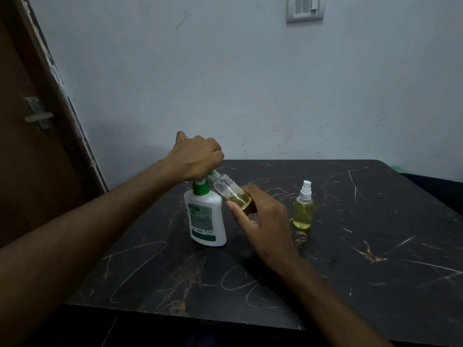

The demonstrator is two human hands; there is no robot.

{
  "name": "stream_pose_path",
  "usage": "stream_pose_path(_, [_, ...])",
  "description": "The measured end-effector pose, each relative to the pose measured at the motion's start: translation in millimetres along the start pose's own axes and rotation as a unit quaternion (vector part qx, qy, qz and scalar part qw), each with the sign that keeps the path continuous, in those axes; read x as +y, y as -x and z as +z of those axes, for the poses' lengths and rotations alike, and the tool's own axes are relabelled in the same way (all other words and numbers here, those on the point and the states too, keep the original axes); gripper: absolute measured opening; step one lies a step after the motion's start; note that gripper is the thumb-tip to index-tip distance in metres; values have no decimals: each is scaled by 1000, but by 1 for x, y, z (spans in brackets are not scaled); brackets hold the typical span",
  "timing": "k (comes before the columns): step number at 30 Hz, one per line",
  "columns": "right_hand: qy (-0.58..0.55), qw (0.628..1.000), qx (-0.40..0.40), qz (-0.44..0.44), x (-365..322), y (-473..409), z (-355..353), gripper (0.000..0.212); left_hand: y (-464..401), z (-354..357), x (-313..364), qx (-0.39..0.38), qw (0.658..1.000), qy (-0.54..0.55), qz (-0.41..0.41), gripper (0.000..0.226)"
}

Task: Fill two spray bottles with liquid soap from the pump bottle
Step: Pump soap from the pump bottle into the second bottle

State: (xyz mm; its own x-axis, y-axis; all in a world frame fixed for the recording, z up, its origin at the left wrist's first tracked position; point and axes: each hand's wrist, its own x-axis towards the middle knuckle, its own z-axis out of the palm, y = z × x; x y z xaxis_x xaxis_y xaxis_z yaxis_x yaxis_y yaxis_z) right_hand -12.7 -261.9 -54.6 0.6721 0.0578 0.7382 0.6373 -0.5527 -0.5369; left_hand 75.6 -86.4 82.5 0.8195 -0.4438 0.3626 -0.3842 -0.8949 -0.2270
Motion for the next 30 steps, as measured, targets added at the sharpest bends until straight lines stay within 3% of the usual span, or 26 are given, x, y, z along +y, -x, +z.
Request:
stream_pose_path(6, [-6,1000,-1,-2,0,1,0,22,0,-9,-1,8,1000,12,-9,56])
stream_pose_path(13, [-10,1000,-4,1,0,0,1,23,0,1,-2,-6,1000,22,-11,46])
stream_pose_path(19, [-12,1000,2,-2,0,0,-1,20,-2,-5,-3,-4,1000,12,-3,61])
stream_pose_path(26, [-13,1000,0,-2,-1,1,-1,18,-2,-1,-5,4,1000,3,1,51])
stream_pose_path(30, [-9,1000,4,0,0,1,0,20,-6,-2,-7,15,1000,-22,7,58])
